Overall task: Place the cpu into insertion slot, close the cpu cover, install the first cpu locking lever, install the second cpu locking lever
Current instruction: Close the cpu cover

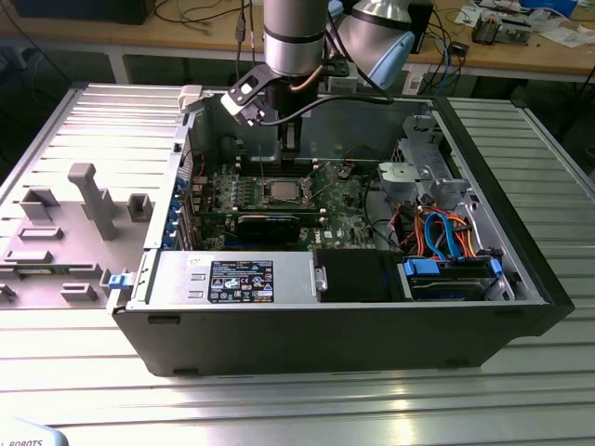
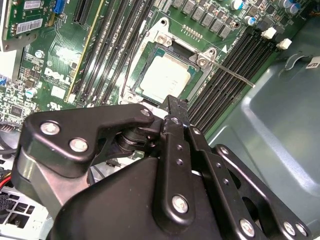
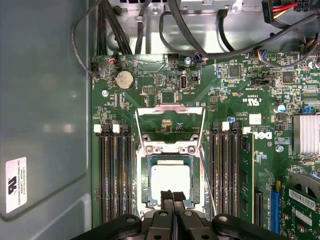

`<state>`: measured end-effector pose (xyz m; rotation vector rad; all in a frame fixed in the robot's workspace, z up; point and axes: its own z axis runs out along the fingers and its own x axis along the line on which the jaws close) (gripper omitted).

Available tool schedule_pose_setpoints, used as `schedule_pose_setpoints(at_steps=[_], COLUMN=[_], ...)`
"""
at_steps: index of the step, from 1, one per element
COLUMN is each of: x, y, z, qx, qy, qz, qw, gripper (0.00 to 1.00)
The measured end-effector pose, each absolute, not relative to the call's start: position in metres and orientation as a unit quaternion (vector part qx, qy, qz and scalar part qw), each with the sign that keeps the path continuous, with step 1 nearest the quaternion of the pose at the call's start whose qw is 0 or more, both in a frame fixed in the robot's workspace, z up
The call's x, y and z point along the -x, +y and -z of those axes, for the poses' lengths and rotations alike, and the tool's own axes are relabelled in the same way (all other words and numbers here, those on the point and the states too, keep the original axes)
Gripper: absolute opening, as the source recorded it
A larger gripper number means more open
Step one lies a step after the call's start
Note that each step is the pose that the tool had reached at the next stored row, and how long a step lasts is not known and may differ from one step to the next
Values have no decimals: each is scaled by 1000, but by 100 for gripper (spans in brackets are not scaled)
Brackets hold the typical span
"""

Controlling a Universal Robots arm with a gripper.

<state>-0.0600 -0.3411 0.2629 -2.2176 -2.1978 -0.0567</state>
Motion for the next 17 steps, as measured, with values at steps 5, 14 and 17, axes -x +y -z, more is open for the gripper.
schedule_pose_setpoints(at_steps=[5,14,17], x=[59,59,59], y=[-341,-341,-341], z=[-263,-266,-268], qx=[710,710,710], qy=[-704,-704,-704], qz=[18,18,18], qw=[9,9,9], gripper=[11,11,11])
